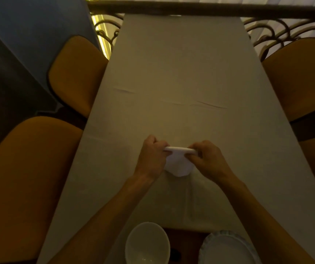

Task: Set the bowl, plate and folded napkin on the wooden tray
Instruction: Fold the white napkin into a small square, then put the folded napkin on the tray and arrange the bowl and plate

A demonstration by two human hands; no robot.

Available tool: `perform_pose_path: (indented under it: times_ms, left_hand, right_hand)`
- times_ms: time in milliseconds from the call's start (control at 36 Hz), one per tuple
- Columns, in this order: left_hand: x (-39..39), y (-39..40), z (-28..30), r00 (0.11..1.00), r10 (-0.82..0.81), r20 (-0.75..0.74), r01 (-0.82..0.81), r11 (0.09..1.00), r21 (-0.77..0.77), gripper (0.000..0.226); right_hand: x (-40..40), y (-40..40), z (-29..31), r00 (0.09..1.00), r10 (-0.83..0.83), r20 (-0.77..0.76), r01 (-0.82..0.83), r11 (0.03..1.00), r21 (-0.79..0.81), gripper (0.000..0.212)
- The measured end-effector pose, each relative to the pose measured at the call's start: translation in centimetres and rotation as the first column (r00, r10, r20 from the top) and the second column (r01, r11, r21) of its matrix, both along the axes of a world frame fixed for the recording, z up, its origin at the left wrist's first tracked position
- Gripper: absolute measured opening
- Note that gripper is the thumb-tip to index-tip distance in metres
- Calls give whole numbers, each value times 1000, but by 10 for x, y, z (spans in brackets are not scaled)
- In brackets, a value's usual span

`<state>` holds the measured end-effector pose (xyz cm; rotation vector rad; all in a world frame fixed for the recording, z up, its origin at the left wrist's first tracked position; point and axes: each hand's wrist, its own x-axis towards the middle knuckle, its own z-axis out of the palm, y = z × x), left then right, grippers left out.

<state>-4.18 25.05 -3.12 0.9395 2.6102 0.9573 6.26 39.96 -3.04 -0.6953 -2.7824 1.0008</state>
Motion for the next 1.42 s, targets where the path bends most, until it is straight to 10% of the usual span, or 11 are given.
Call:
perform_pose_path:
  times_ms: [417, 778, 1056, 1306, 1417]
  left_hand:
    - [46, -30, 69, 706, -12, 708, -264, 923, 279, 17]
    - [162, -103, 40, 470, 85, 879, -352, 931, 98, 51]
    - [232, -156, 30, 284, 79, 956, -296, 955, 9, 46]
    - [252, -185, -1, 425, 213, 880, -232, 965, -122, 30]
    - [257, -192, -15, 459, 229, 859, -173, 971, -166, 37]
  right_hand:
    - [72, -38, 65, 980, -200, -20, 110, 619, -778, 57]
    - [174, -116, 54, 917, -367, 154, 304, 397, -866, 64]
    - [237, -167, 49, 903, -356, 240, 416, 587, -695, 39]
    - [269, -191, 33, 876, -289, 387, 477, 396, -785, 24]
    - [277, -203, 13, 840, -316, 441, 542, 473, -694, 20]
